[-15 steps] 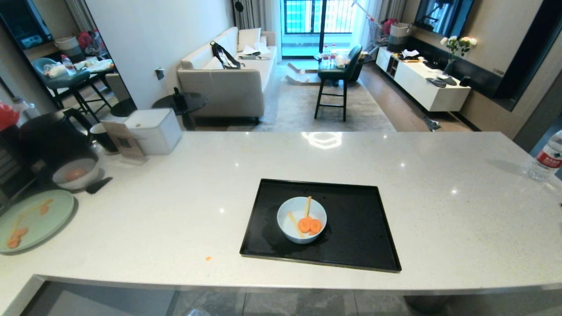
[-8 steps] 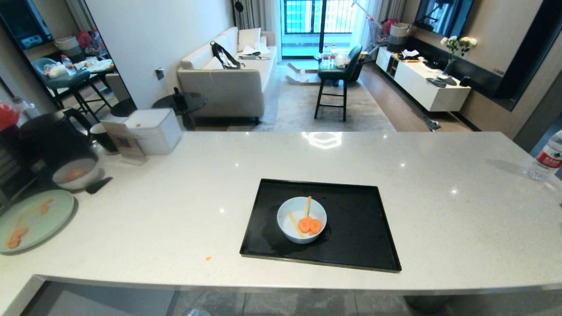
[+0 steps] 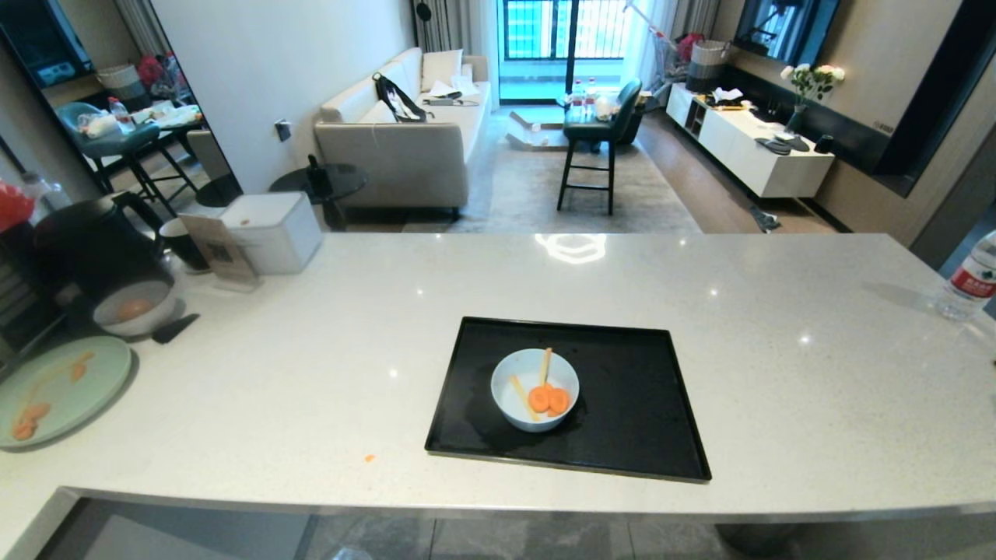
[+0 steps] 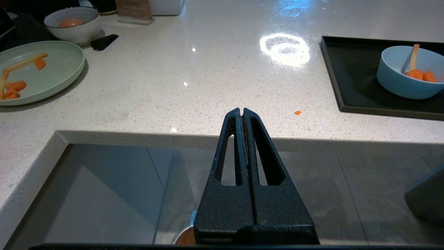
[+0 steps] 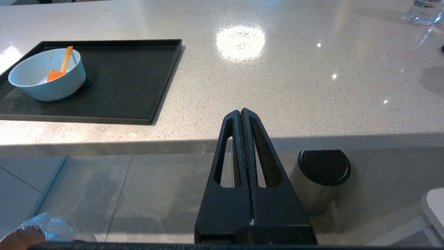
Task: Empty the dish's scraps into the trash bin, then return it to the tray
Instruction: Pick up the bowl with leftover food
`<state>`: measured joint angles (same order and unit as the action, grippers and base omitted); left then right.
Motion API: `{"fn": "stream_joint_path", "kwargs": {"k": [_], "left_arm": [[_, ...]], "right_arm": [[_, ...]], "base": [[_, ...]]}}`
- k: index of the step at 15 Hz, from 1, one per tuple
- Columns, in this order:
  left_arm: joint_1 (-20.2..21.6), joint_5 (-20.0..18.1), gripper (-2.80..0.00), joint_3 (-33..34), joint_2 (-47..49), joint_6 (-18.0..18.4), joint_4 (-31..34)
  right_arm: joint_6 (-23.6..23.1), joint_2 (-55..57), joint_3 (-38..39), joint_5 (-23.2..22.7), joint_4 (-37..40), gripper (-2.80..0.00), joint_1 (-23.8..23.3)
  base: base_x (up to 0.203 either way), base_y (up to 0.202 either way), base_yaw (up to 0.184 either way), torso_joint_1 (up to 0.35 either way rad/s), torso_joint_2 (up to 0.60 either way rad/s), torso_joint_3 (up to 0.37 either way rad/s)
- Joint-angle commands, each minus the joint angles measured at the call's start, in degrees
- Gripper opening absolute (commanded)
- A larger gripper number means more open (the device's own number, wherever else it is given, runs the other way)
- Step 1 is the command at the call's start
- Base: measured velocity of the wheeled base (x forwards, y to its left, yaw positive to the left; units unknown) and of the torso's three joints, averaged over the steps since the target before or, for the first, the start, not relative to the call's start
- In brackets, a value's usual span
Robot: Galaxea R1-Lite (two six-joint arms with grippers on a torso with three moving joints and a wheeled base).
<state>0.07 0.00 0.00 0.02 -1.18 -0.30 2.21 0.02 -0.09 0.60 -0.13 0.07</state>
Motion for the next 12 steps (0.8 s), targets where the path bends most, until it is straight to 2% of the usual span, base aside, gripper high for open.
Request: {"fn": "stream_joint_path", "kwargs": {"k": [1, 12], "left_arm": [[0.01, 0.00, -2.80, 0.00, -0.02, -0.05, -0.05], [-0.05, -0.01, -2.80, 0.00, -0.02, -0.05, -0.05]], "right_arm": [[0.08, -0.02, 0.09, 0.02, -0.04, -2.80, 0.01], [0.08, -0.02, 0.00, 0.02, -0.04, -2.80, 0.01]], "base": [[0.000, 0.000, 0.000, 0.000, 0.00, 0.000], [0.000, 0.000, 0.000, 0.000, 0.00, 0.000]]}}
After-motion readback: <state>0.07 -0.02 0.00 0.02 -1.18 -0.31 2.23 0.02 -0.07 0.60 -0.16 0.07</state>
